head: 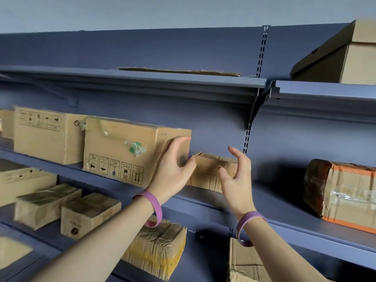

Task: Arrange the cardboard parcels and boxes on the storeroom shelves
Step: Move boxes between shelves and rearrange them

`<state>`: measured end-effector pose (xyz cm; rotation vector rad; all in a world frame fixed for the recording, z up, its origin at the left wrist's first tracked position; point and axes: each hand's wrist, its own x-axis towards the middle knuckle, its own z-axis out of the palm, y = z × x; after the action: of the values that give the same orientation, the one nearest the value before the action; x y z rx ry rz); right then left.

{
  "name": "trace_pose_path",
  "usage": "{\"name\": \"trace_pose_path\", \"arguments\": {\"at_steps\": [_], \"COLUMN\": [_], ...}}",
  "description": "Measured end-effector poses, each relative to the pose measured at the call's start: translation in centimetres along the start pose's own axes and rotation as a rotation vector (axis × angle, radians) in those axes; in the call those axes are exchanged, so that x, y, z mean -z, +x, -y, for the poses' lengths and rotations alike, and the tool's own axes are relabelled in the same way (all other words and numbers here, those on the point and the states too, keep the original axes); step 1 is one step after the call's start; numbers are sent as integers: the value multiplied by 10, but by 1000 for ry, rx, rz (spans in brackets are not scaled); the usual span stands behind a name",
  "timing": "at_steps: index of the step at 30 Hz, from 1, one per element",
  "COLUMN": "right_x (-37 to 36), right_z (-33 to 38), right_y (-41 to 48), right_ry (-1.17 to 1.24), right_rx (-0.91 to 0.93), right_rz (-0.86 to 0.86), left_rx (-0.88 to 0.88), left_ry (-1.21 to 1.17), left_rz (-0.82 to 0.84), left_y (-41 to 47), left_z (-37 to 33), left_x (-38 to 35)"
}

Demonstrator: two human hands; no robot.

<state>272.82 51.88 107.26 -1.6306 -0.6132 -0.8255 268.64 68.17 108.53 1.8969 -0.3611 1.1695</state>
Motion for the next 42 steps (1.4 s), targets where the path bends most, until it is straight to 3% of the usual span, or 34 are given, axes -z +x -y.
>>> {"name": "trace_pose_path", "arguments": {"at_steps": [9,18,28,32,35,42], "right_x": [-69,-120,-156,-155,-154,-166], "right_z": [50,48,37,38,35,37], "right_y": [-15,2,7,7,5,-2], "right_ry": [151,173,244,229,234,233], "right_rx": [40,-159,-297,-398,-367,-298], "right_rz": [253,254,251,292,442,457], "left_rx": [164,393,696,694,695,709], "left_ry": [172,149,-26,15,44,-134], "left_rz": [-97,-166,26,90,130,137], "left_y": [-18,-9,8,19,18,13], "left_z": [11,70,170,188,199,201], "left_x": [98,176,202,197,194,203]}}
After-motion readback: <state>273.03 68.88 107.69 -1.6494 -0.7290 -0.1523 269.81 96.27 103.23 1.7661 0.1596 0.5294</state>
